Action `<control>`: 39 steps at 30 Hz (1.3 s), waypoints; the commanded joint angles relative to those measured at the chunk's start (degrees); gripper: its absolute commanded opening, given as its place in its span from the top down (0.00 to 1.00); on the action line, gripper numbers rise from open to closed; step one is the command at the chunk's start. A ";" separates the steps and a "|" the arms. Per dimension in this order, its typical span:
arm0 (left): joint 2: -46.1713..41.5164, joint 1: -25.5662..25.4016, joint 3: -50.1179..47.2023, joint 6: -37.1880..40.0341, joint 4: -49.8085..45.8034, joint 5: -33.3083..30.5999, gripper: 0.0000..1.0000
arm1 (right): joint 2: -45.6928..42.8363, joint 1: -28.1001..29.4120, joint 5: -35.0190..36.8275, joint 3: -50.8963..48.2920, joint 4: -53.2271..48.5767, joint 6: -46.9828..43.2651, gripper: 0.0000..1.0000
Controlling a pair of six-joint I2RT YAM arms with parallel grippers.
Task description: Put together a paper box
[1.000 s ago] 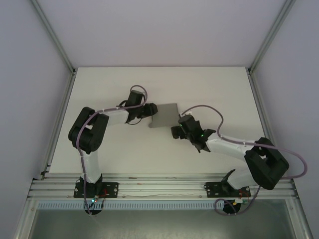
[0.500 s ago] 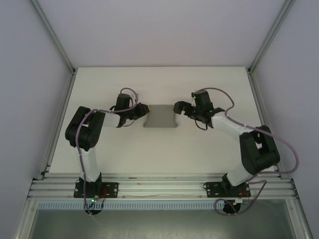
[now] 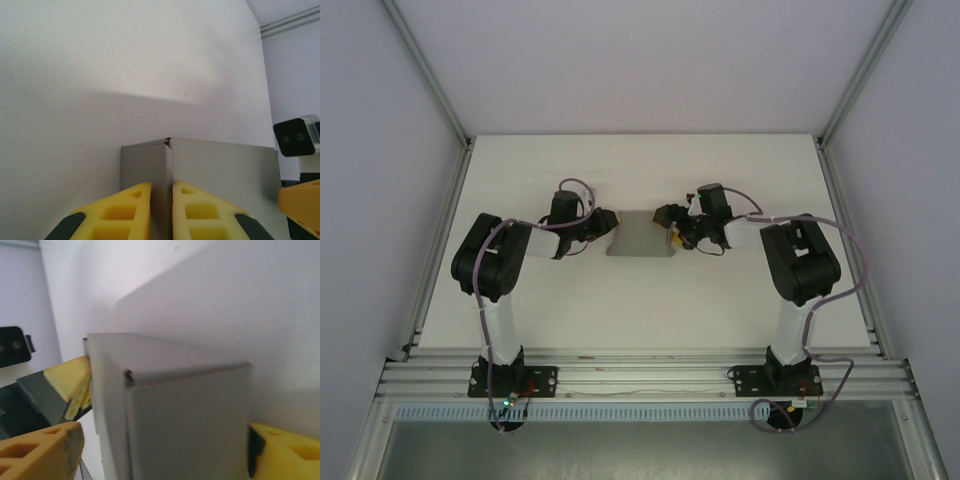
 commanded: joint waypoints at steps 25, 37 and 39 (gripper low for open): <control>-28.17 -15.90 11.18 86.08 -49.55 -10.41 0.00 | -8.75 -6.80 -10.80 20.97 -48.31 14.21 0.52; -24.42 -18.07 14.55 90.93 -47.94 -25.17 0.00 | -8.09 -7.04 -20.03 25.80 -57.64 15.46 0.58; -24.03 -18.07 14.89 91.26 -48.24 -25.82 0.02 | -8.39 -7.04 -20.38 25.31 -57.56 15.78 0.57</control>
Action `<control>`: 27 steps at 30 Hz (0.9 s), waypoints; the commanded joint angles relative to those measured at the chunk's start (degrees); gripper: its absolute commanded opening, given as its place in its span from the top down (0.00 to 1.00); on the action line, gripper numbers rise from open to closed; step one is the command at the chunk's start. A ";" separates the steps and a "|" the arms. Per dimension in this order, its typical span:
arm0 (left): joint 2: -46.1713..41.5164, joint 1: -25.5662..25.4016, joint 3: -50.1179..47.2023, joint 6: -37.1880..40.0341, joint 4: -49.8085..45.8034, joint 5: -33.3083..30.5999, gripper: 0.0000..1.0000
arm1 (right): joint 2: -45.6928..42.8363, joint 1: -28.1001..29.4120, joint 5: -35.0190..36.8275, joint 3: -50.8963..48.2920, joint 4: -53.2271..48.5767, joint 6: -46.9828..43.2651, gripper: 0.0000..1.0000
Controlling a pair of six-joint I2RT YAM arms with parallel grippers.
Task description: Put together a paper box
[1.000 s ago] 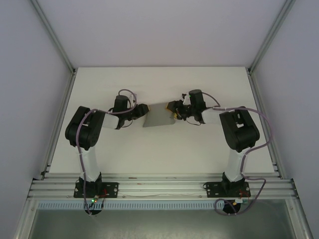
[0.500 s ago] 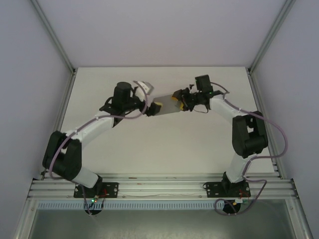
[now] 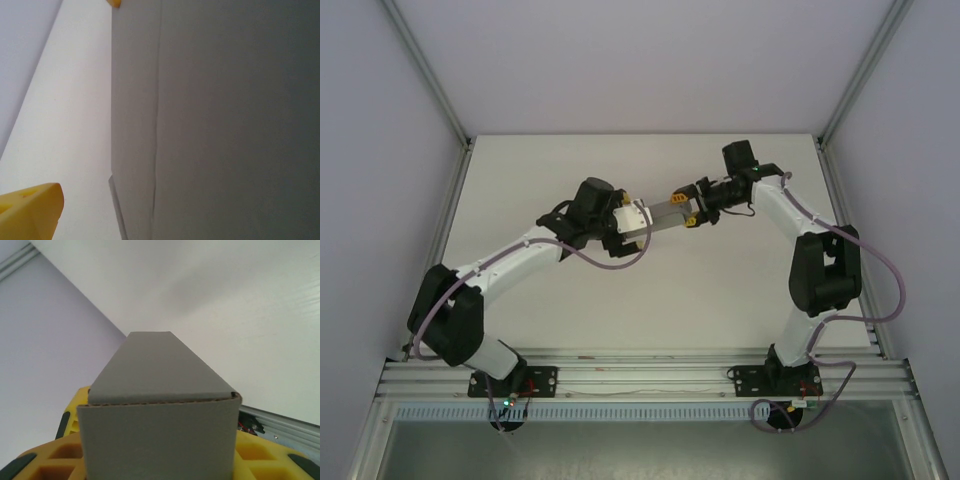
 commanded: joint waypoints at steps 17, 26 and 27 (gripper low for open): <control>0.97 -0.02 2.83 -1.69 3.72 1.35 0.53 | -2.71 0.48 -3.33 -4.22 3.61 5.33 0.44; 1.28 0.17 4.72 2.83 -6.13 2.17 0.61 | -7.55 -3.56 9.33 -7.19 7.90 -0.75 0.00; 1.64 0.29 5.18 2.82 -7.68 2.00 0.62 | -8.86 -5.12 15.10 -7.12 7.38 -3.70 0.00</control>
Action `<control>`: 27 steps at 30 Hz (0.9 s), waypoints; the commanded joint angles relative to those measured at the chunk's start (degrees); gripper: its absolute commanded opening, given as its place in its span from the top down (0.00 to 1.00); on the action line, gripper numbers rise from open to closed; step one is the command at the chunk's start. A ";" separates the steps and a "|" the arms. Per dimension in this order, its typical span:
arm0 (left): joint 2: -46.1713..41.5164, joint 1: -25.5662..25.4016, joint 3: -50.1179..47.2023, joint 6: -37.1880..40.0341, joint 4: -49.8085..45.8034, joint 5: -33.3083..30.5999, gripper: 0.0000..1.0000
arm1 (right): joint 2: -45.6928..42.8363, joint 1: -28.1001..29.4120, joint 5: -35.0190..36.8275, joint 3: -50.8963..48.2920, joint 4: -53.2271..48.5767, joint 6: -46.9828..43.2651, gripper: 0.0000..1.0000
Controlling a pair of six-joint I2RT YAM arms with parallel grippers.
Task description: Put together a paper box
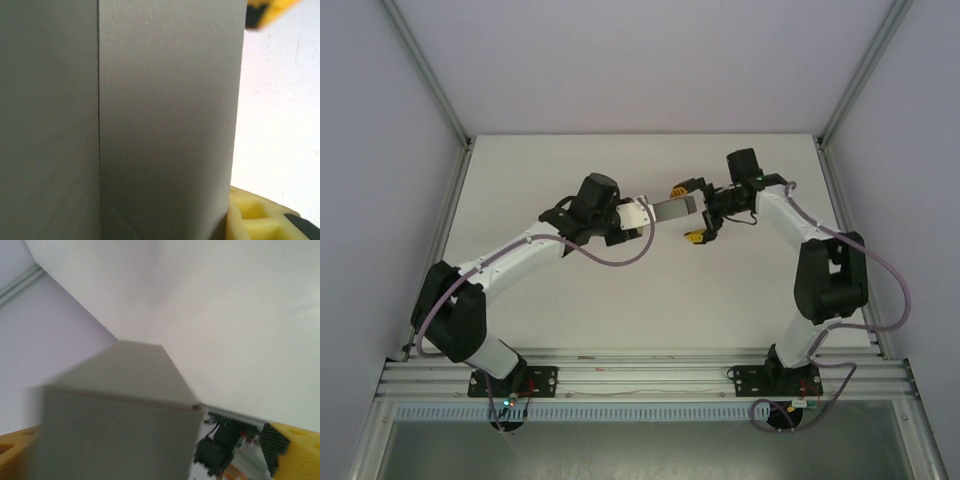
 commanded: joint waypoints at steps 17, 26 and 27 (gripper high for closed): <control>18.32 3.33 21.27 8.89 -39.31 7.80 0.61 | -26.02 -5.37 20.07 -15.38 17.12 -63.13 0.00; 22.44 3.30 23.34 8.01 -40.31 8.45 0.61 | -16.01 5.46 22.36 -7.25 0.37 -78.90 0.15; 22.84 3.34 23.52 7.83 -40.25 8.36 0.61 | -14.74 6.27 23.62 -6.28 -0.90 -79.53 0.18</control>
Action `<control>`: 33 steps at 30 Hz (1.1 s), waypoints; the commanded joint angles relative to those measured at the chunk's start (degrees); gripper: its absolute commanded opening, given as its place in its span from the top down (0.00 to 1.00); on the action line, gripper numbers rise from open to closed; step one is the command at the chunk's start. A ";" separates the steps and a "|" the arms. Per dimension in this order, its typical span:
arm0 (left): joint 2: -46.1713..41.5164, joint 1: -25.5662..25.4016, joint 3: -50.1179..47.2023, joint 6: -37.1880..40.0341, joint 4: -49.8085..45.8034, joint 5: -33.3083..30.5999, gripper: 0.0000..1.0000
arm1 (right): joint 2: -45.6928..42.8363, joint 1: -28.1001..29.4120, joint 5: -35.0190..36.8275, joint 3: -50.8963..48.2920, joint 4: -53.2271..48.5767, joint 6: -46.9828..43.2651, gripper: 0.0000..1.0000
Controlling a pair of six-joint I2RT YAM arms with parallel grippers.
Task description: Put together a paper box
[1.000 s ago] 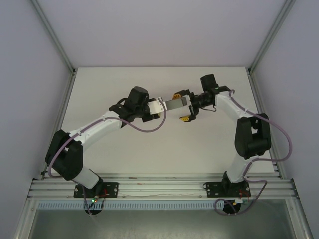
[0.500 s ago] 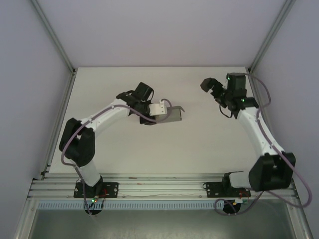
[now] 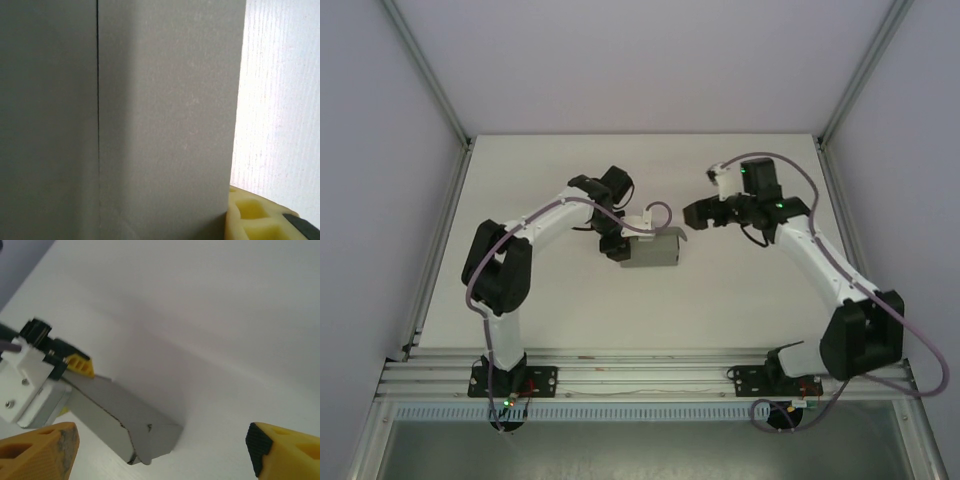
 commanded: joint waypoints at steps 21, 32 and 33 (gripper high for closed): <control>2.13 0.32 1.83 -5.62 2.12 0.27 0.61 | 11.66 9.59 13.10 7.63 -11.54 -4.35 0.96; 2.42 0.19 2.02 -9.50 4.47 -1.76 0.60 | 6.03 12.63 17.42 -3.09 6.45 21.47 1.00; 2.42 0.21 1.87 -9.46 4.74 -1.83 0.60 | 5.72 12.71 18.68 -4.78 8.77 23.65 1.00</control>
